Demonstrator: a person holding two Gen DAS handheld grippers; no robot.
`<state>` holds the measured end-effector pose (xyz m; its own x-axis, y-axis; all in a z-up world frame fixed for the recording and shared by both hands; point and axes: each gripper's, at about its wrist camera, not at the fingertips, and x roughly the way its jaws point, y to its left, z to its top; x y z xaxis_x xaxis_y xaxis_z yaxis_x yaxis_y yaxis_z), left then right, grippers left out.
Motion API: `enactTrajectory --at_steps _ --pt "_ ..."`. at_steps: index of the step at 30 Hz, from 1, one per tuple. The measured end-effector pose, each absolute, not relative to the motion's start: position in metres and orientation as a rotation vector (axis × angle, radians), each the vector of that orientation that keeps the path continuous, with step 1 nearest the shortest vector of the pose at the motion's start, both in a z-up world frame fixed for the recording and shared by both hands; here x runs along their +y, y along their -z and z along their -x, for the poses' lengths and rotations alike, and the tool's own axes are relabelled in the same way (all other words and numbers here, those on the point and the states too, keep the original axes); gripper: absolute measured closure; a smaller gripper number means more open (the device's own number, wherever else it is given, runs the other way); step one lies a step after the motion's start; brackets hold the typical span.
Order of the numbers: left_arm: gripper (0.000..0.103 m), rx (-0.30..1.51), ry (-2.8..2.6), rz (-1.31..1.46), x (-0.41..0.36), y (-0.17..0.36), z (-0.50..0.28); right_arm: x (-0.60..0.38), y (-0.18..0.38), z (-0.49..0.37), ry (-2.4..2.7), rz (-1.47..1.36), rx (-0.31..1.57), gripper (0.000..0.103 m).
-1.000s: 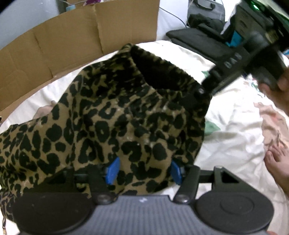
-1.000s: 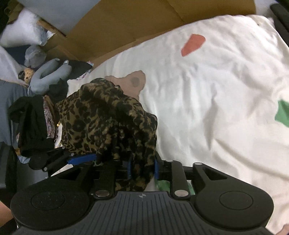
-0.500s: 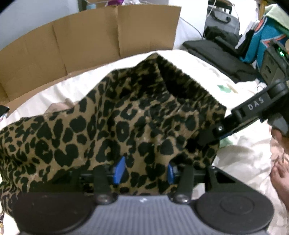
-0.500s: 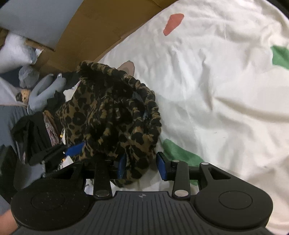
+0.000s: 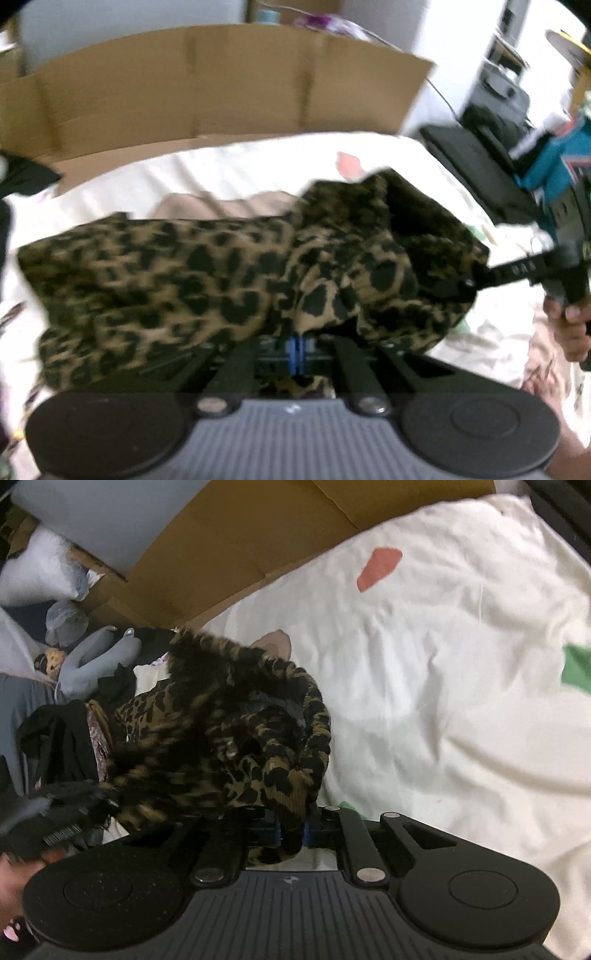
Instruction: Fold clothes
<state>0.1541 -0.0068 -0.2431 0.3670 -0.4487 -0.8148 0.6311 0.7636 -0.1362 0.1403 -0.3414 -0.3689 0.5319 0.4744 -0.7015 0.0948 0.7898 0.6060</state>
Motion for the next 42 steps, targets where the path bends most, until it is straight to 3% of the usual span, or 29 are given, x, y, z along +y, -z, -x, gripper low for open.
enactTrajectory --at_steps 14,42 --pt "0.101 0.955 0.657 -0.132 0.053 0.146 -0.129 -0.366 0.279 -0.104 -0.314 -0.441 0.963 0.095" --pt "0.101 0.886 0.843 0.003 0.066 -0.007 -0.02 -0.389 0.048 0.026 -0.473 -0.219 0.914 0.095"
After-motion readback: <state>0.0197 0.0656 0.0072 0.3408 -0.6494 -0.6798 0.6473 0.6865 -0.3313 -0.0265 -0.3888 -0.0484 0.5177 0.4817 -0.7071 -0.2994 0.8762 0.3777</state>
